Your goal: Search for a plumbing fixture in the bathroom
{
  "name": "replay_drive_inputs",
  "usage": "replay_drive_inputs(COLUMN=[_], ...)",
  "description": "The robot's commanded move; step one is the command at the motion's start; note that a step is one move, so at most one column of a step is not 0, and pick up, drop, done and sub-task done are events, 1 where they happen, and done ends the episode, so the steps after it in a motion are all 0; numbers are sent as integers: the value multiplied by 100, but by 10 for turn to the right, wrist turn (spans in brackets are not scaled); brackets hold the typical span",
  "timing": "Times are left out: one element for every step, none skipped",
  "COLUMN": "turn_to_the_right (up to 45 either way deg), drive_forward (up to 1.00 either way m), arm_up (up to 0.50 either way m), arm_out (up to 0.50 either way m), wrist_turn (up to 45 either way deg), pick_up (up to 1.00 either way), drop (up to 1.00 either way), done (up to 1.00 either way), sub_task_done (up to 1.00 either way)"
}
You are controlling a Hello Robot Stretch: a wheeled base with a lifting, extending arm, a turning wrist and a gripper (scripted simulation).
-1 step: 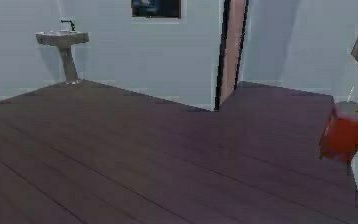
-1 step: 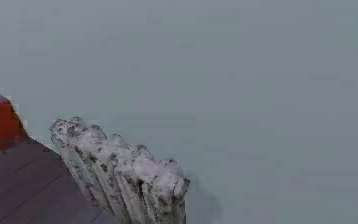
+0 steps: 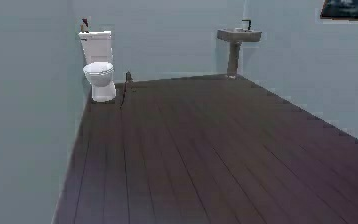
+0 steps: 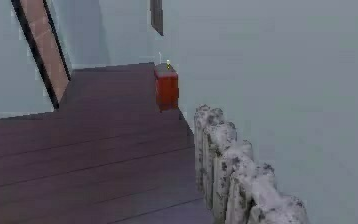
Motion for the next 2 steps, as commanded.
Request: replay_drive_inputs(turn_to_the_right=[-90, 0], drive_forward=[0, 10], arm_up=[0, 0], arm_out=[0, 0], wrist_turn=[0, 0], pick_up=[0, 0], drop=[0, 0], done=[0, 0], sub_task_done=[0, 0])
